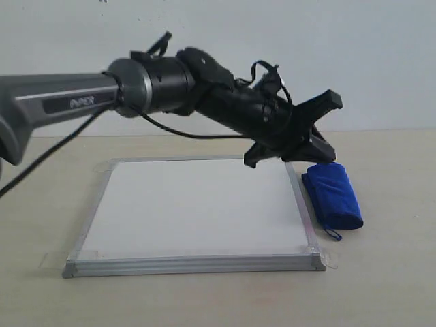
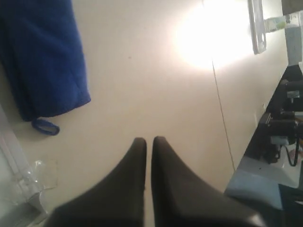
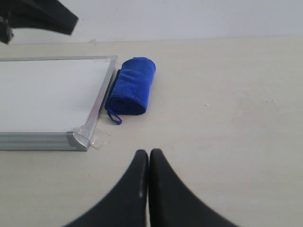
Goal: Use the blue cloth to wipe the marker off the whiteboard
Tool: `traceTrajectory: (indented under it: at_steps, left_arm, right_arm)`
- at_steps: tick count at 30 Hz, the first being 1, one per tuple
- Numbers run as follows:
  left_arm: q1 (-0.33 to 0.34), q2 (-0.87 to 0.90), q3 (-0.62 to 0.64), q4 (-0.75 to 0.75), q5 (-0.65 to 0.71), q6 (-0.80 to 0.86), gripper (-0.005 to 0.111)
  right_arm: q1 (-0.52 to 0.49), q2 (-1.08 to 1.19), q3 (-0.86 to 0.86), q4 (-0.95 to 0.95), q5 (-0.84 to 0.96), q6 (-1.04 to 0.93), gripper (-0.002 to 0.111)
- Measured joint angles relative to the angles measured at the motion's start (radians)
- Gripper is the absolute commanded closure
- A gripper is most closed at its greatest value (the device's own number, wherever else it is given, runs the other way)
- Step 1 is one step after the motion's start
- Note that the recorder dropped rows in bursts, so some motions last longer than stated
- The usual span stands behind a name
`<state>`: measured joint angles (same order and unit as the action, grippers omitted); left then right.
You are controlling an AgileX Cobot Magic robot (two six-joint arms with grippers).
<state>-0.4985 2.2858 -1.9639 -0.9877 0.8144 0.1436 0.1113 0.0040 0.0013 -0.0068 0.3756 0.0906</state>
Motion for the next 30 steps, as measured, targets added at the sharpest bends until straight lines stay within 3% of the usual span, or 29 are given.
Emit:
traceTrajectory:
  at_steps: [7, 12, 20, 24, 30]
  left_arm:
    - [0.000, -0.200, 0.005, 0.226, 0.046, 0.018, 0.103]
    - [0.000, -0.359, 0.103, 0.359, 0.031, 0.018, 0.103]
    - [0.007, -0.650, 0.477, 0.403, -0.128, 0.053, 0.103]
    - [0.049, -0.836, 0.655, 0.420, -0.204, 0.092, 0.103]
    - [0.097, -1.127, 0.790, 0.562, -0.208, 0.112, 0.103]
  right_arm:
    - [0.000, 0.000, 0.000, 0.000, 0.000, 0.000, 0.108]
    - [0.000, 0.000, 0.000, 0.000, 0.000, 0.000, 0.108]
    - [0.000, 0.000, 0.000, 0.000, 0.000, 0.000, 0.108]
    - [0.000, 0.000, 0.000, 0.000, 0.000, 0.000, 0.108]
    - [0.000, 0.000, 0.000, 0.000, 0.000, 0.000, 0.108]
